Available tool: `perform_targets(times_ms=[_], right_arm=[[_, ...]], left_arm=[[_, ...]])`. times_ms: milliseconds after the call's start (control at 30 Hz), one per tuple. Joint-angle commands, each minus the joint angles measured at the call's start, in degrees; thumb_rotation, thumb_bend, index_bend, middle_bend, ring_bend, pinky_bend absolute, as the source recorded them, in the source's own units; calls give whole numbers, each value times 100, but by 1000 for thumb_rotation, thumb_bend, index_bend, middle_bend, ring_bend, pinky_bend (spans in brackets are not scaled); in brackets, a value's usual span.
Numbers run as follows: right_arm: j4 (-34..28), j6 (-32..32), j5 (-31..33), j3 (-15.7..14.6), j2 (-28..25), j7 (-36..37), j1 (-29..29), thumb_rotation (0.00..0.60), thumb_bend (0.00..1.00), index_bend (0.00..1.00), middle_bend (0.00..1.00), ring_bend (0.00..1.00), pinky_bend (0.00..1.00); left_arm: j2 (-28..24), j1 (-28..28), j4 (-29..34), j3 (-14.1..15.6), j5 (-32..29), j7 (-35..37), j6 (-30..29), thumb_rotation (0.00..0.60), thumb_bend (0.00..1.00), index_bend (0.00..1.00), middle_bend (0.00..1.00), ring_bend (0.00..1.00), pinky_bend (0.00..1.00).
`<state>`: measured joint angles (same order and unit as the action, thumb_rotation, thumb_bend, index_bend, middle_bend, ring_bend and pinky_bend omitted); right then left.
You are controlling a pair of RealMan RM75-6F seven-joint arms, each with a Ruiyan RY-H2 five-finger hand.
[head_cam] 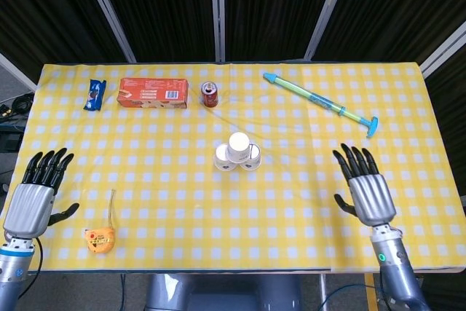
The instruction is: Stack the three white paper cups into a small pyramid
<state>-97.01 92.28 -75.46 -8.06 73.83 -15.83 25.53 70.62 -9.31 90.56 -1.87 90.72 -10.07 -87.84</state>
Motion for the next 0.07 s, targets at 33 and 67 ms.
perform_targets(times_ms=[33,67], right_arm=[[568,336,-337,-310,-63,512,-543,600,149,16,0,0,0],[681,395,-387,-321,-57,626,-651,600,149,16,0,0,0]], left_arm=[[145,95,-236,72,-39,-4,-36,600,126,0,0,0,0],[185,118,-314,82,-32,0,-63,600,126,0,0,0,0]])
